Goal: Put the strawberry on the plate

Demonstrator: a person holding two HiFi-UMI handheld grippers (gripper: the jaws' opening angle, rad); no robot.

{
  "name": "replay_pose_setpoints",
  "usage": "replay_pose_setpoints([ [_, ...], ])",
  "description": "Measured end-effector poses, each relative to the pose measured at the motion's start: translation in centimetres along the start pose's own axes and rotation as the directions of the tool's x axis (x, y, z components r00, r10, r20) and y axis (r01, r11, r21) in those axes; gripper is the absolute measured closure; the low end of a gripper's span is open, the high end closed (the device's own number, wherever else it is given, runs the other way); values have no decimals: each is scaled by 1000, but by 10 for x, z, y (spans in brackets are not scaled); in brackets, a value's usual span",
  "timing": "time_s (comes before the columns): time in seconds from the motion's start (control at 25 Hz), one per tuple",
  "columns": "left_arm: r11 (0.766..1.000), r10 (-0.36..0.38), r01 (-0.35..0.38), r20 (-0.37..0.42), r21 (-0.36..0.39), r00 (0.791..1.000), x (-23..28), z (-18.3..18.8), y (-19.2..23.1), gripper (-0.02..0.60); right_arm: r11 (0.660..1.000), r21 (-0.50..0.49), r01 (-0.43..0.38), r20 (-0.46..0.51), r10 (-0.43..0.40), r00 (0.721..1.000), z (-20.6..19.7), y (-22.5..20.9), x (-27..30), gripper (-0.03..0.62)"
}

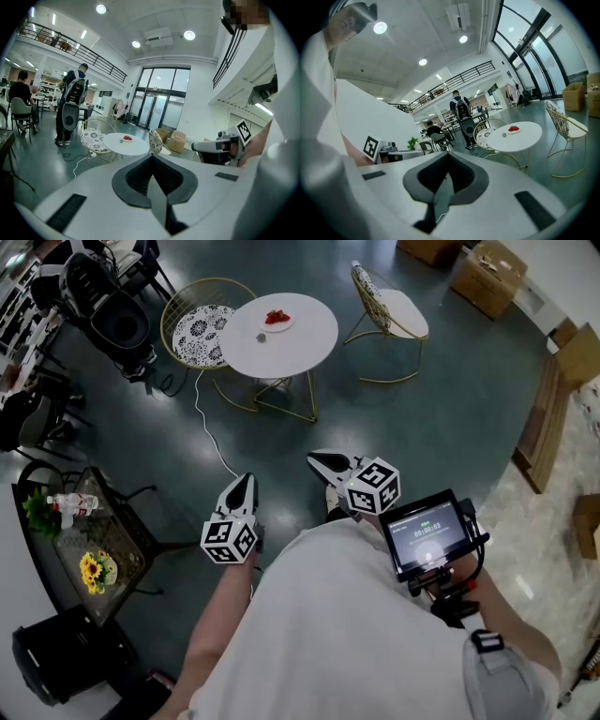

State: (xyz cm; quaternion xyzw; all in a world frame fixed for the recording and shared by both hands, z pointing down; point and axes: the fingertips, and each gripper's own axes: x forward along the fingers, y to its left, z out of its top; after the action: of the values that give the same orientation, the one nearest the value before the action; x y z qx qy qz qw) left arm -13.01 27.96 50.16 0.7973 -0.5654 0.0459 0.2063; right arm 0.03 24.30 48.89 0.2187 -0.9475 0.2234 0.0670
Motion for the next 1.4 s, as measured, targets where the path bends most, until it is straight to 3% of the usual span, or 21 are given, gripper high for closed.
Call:
replay_pose_setpoints([
  [0.6,1000,6,-6,-4,-2,1000,-9,7,1,576,1000,0,-6,-16,6,1000,7,7,5,588],
  [1.4,997,69,-70,-41,-27,997,76,18,25,577,995,31,-94,-73,96,993,27,-77,56,588],
])
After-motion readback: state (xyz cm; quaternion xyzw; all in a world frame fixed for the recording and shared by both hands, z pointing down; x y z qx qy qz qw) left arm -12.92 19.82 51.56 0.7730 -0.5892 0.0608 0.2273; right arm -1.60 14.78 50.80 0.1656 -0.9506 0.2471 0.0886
